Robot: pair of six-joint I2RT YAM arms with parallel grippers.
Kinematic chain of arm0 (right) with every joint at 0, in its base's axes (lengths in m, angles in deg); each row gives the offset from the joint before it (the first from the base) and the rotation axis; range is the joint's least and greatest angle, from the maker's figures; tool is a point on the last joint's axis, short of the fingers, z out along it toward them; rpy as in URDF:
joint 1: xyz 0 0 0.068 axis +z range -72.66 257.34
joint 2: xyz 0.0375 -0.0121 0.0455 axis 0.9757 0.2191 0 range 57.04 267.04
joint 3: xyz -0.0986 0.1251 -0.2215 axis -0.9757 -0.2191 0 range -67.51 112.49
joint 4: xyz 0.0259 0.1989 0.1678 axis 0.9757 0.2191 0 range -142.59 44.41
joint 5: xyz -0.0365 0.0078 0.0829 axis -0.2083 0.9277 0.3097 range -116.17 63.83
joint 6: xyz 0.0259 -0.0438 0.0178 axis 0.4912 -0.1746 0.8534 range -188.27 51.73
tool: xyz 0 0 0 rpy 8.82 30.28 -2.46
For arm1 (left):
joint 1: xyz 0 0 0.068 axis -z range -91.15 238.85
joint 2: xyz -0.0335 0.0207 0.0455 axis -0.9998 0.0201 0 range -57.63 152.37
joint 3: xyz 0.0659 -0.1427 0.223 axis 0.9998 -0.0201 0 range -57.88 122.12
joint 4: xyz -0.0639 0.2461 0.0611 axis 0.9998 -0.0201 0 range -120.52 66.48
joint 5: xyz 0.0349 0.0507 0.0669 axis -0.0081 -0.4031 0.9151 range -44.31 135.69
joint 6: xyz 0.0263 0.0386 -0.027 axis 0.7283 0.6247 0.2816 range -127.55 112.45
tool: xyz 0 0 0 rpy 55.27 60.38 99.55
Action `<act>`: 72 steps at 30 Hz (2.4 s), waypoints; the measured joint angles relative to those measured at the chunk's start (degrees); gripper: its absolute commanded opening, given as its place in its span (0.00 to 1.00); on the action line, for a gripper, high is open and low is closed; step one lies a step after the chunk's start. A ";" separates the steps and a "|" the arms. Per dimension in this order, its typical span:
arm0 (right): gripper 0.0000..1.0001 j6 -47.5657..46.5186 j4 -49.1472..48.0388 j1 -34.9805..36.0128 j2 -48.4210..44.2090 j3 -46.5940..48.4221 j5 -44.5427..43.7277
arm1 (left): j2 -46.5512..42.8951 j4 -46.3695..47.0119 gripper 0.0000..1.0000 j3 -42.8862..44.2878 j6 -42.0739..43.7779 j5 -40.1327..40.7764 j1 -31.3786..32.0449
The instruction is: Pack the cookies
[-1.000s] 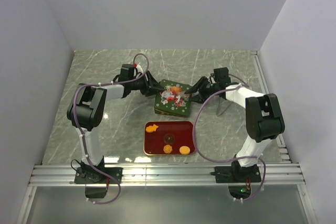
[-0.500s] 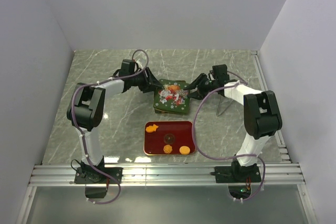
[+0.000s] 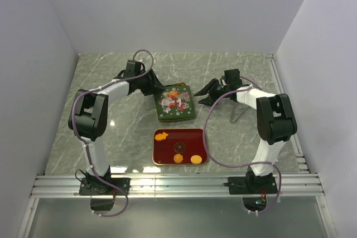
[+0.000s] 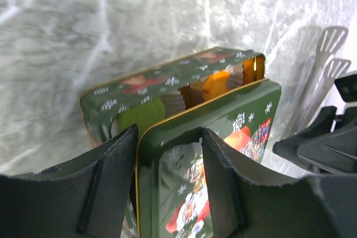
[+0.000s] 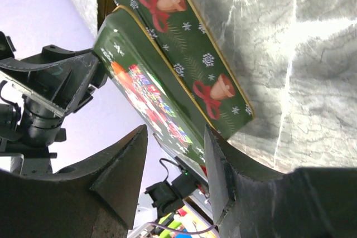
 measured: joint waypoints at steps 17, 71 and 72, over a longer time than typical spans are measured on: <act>0.52 -4.72 6.19 2.73 0.90 3.82 -1.84 | 1.38 -8.76 0.57 11.13 0.24 5.11 -3.34; 0.38 -23.78 19.89 24.11 4.26 12.85 -23.43 | 17.03 -16.04 0.53 21.75 3.96 1.44 -5.29; 0.38 -23.78 20.11 24.15 4.94 14.03 -23.43 | 16.96 -15.85 0.53 21.49 4.11 1.03 -5.27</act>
